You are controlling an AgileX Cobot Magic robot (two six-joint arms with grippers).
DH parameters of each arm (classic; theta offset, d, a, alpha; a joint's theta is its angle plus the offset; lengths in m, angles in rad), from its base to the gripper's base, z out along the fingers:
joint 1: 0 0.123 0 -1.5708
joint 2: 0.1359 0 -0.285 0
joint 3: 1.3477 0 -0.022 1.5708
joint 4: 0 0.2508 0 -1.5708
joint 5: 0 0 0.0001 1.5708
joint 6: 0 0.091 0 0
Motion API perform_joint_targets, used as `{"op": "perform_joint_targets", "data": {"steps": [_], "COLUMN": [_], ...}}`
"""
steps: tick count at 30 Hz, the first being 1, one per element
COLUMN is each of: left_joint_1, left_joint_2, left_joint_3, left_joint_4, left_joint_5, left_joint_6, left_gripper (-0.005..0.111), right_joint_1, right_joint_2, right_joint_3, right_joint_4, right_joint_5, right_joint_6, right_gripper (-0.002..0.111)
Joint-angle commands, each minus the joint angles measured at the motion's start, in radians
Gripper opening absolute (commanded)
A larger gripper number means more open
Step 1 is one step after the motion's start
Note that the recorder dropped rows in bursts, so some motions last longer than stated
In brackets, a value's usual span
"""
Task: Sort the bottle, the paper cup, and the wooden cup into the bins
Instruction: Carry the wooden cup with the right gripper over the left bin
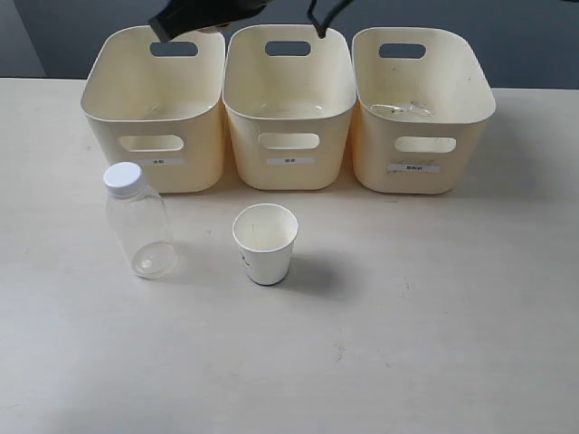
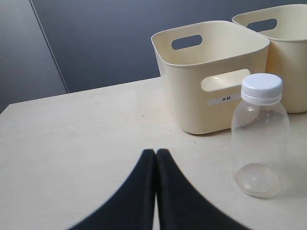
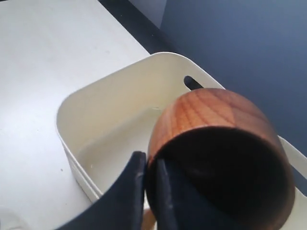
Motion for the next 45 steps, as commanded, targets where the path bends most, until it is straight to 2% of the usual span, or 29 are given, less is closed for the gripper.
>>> {"op": "perform_joint_targets", "data": {"steps": [1,20,45], "left_joint_1": [-0.004,-0.004,-0.004], "left_joint_2": [-0.005,-0.005,-0.005], "left_joint_3": [0.001,0.001,0.001], "left_joint_4": [-0.001,-0.001,-0.001], "left_joint_5": [0.001,0.001,0.001], "left_joint_6": [-0.002,-0.002,-0.002], "left_gripper": [0.000,0.000,0.000], "right_joint_1": [0.002,0.002,0.000], "right_joint_2": [0.108,0.534,0.573], "right_joint_3": [-0.144,-0.570,-0.581], "right_joint_4": [0.073,0.074,0.069], "right_joint_5": [0.034,0.140,0.153], "right_joint_6": [-0.098,-0.145,-0.048], "right_gripper": [-0.001,-0.001,-0.001]}}
